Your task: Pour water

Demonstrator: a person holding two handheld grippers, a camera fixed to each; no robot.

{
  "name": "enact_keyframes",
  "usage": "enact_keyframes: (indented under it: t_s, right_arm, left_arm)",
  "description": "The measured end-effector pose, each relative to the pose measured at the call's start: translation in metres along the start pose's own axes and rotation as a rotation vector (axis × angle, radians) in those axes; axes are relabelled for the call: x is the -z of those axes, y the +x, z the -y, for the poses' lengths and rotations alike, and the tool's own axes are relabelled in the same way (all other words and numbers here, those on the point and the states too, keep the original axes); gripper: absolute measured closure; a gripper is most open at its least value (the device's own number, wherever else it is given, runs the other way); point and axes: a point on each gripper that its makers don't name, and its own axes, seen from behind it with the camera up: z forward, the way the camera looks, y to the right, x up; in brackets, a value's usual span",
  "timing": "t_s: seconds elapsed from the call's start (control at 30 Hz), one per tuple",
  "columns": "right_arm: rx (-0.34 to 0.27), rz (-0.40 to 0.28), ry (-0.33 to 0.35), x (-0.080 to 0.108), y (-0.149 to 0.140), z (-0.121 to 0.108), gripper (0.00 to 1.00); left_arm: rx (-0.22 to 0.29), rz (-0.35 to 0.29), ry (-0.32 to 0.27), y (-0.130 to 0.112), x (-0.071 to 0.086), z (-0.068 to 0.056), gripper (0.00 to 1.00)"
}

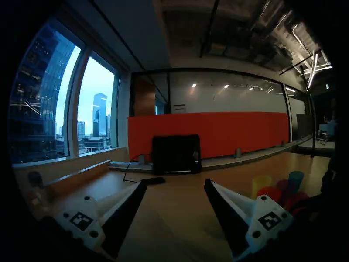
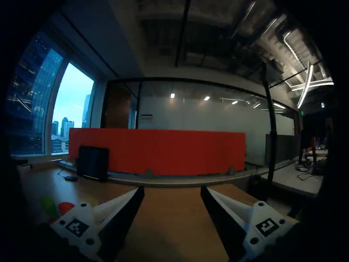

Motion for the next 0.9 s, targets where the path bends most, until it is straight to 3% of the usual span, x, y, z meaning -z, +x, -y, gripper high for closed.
enact_keyframes:
  t_s: [0.27, 0.47, 0.9]
  right_arm:
    - [0.016, 0.005, -0.003, 0.003, 0.003, 0.004, 0.00]
    - [0.022, 0.011, -0.003, 0.004, 0.003, 0.009, 0.00]
    - [0.029, 0.013, 0.000, 0.005, 0.007, 0.014, 0.00]
  left_arm:
    - [0.014, -0.010, -0.001, -0.010, 0.004, -0.003, 0.01]
    - [-0.004, -0.001, 0.014, -0.021, 0.007, -0.002, 0.01]
    - [0.042, 0.006, 0.005, -0.032, 0.009, -0.002, 0.01]
